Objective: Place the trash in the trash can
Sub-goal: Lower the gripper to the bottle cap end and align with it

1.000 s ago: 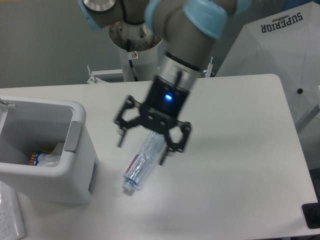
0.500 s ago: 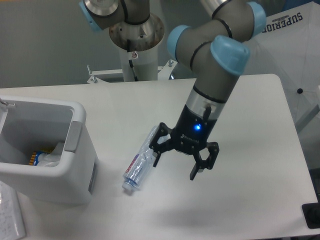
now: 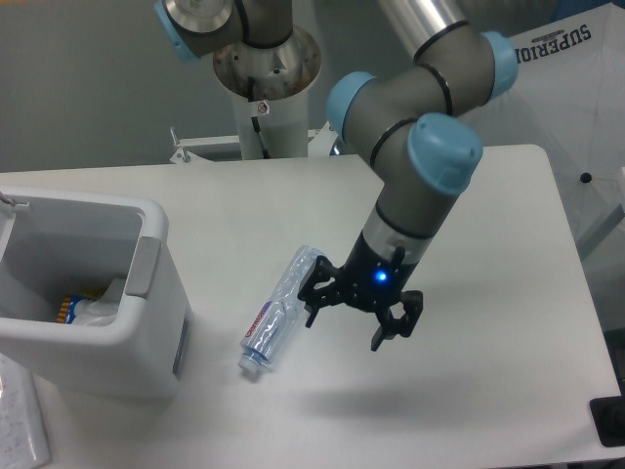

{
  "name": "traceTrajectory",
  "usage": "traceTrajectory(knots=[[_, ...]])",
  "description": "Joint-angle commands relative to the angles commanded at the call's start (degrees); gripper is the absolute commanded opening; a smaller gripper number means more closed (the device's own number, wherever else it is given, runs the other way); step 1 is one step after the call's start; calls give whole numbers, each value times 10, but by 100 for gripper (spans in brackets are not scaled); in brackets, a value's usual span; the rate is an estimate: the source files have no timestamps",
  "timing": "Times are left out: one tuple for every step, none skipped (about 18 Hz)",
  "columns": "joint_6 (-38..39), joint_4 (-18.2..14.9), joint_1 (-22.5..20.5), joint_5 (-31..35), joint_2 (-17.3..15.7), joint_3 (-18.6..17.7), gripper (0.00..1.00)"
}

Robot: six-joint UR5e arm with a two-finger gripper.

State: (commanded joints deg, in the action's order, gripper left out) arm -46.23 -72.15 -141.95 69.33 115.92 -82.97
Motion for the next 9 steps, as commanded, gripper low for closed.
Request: traceTrajectory(knots=[[0,-3,7,14,6,0,100],[0,-3,14,23,11,0,100],[0,-4,20,30,17,-1,100],[0,-4,25,35,22,-2,100],[0,-5,33,40,27,-3,100],[0,-5,38,44,30,-5,100],[1,-5,46,48,35,-6,100],[2,-6,53,49,40,-4,100],[4,-7,58,51,47,-1,100]])
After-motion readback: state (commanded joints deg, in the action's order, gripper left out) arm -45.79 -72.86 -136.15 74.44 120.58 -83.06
